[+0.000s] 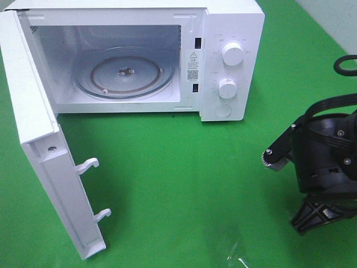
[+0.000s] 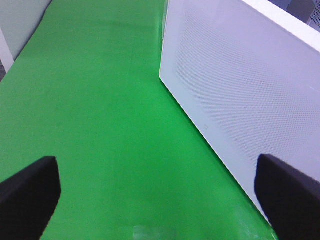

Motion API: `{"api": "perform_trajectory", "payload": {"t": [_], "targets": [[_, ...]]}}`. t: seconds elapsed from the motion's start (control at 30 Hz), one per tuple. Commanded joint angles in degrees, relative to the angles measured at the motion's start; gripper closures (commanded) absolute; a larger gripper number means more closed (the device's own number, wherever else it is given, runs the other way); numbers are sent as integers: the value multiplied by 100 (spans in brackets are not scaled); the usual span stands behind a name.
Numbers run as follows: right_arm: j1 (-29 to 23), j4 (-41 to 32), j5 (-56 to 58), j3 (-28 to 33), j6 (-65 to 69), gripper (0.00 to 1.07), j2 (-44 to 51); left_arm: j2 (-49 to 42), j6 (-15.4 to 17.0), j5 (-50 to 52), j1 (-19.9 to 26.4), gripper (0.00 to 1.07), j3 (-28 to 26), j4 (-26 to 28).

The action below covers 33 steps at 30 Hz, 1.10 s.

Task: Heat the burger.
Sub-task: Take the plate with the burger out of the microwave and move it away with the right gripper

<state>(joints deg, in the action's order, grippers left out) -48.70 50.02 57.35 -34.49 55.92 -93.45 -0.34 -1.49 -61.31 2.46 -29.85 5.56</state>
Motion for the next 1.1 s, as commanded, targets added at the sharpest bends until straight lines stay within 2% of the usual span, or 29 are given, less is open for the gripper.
{"api": "perform_trajectory", "payload": {"t": [0.03, 0.33, 0.53, 0.8, 1.1], "targets": [[17, 338, 218, -23, 120, 107, -103, -17, 11, 6, 11, 9, 17, 11], [23, 544, -52, 6, 567, 107, -527, -17, 11, 6, 11, 9, 17, 11], [556, 584, -355, 6, 922, 106, -934, -17, 11, 6, 11, 9, 17, 11], [837, 653, -768, 6, 1192, 104, -1352, -17, 11, 6, 11, 9, 17, 11], [888, 831, -951, -6, 1673, 101, -1730, -17, 11, 6, 11, 9, 17, 11]]}}
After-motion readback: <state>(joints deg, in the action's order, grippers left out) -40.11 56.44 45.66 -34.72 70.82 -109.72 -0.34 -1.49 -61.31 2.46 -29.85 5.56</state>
